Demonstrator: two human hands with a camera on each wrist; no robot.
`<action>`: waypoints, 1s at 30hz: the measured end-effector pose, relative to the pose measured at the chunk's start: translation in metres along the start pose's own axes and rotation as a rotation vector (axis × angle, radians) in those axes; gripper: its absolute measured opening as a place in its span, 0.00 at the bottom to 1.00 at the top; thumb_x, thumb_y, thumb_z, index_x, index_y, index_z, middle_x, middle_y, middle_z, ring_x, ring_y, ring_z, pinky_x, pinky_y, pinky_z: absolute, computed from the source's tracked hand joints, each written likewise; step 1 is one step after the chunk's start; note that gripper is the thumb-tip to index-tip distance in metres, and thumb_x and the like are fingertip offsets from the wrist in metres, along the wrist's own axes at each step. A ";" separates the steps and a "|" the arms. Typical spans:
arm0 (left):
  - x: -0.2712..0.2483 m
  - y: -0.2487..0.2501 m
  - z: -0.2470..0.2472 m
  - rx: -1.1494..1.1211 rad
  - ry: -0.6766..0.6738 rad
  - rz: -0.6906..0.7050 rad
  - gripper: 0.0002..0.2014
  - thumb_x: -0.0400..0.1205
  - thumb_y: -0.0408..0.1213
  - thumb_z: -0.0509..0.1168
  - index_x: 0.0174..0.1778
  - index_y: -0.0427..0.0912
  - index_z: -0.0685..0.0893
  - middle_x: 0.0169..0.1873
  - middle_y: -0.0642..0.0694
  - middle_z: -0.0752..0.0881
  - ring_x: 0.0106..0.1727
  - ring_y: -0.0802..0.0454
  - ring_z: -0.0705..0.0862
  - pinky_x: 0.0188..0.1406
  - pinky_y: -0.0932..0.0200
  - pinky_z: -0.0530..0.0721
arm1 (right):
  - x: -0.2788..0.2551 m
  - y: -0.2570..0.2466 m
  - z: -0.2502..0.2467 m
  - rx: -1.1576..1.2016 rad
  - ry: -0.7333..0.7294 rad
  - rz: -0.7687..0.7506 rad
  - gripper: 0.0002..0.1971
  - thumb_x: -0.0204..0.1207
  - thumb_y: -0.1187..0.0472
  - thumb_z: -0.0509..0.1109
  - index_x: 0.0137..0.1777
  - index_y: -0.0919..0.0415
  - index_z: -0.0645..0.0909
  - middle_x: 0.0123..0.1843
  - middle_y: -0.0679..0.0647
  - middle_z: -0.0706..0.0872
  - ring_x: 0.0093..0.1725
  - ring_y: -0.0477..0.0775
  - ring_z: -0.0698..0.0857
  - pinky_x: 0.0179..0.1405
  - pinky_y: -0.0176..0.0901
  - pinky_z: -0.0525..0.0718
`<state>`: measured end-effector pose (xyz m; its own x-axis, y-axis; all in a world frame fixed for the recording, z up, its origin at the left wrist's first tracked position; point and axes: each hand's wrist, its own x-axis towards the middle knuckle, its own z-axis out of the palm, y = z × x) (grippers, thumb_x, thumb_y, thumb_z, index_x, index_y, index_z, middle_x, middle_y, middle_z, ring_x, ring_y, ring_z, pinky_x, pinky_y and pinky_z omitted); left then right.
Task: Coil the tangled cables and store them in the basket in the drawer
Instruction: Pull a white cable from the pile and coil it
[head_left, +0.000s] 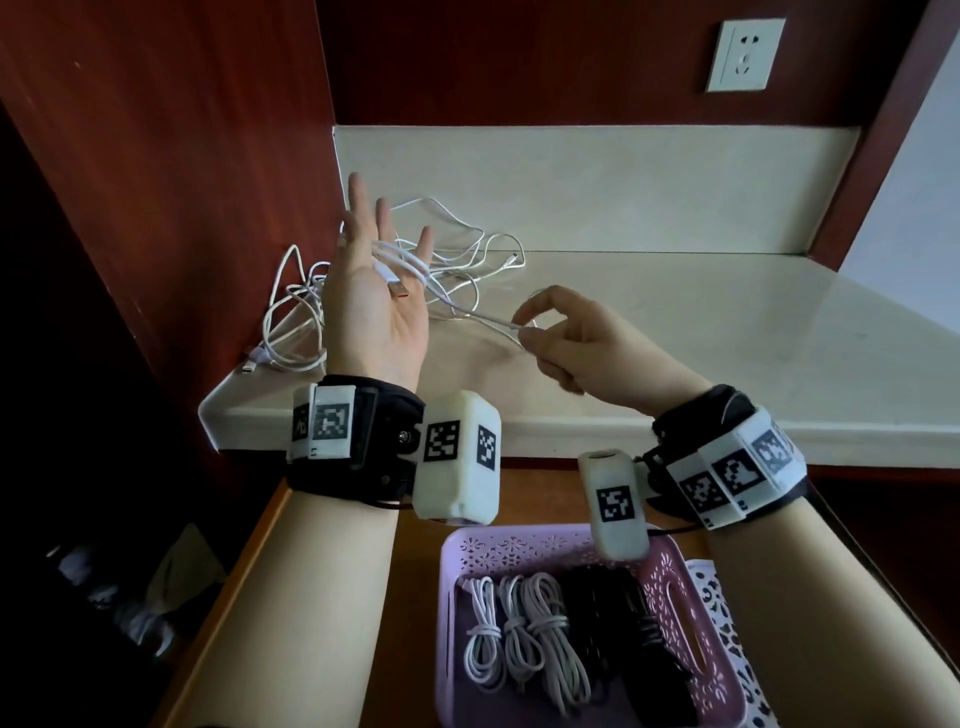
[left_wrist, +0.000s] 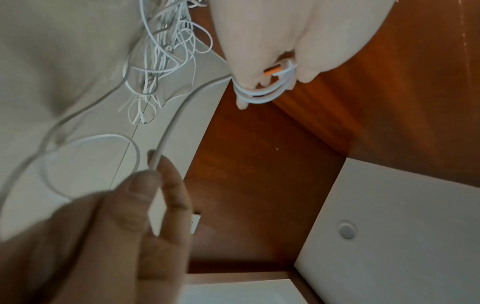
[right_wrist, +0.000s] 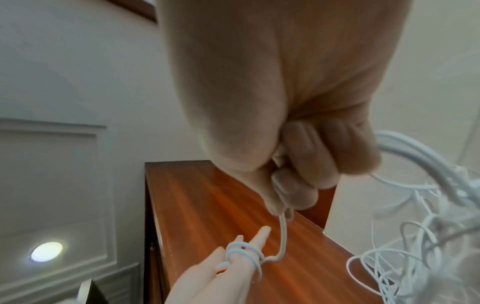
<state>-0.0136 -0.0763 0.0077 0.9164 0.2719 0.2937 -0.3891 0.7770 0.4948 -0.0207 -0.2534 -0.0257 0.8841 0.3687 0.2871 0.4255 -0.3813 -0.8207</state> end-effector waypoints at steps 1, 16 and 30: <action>0.003 -0.002 -0.001 0.047 0.034 0.015 0.10 0.89 0.40 0.56 0.58 0.46 0.82 0.46 0.59 0.87 0.57 0.66 0.84 0.69 0.47 0.78 | 0.000 -0.002 0.001 -0.040 0.021 -0.021 0.02 0.82 0.63 0.64 0.51 0.58 0.78 0.21 0.49 0.71 0.24 0.53 0.66 0.23 0.38 0.66; -0.019 -0.036 0.000 1.248 -0.544 -0.073 0.03 0.90 0.36 0.48 0.51 0.41 0.62 0.57 0.35 0.85 0.21 0.52 0.85 0.19 0.52 0.81 | -0.016 -0.031 -0.022 -0.196 0.310 -0.256 0.06 0.72 0.63 0.77 0.39 0.63 0.83 0.27 0.55 0.78 0.25 0.43 0.71 0.27 0.33 0.70; -0.040 -0.015 0.012 1.134 -0.796 -0.435 0.23 0.90 0.47 0.46 0.64 0.32 0.77 0.20 0.47 0.61 0.13 0.57 0.58 0.10 0.72 0.56 | -0.012 -0.016 -0.047 -0.207 0.590 -0.306 0.04 0.70 0.58 0.77 0.40 0.57 0.86 0.34 0.53 0.81 0.32 0.41 0.73 0.35 0.35 0.71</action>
<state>-0.0456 -0.1057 -0.0018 0.8320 -0.5381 0.1347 -0.3084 -0.2469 0.9187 -0.0286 -0.2918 0.0073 0.6507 -0.0146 0.7592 0.6486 -0.5092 -0.5657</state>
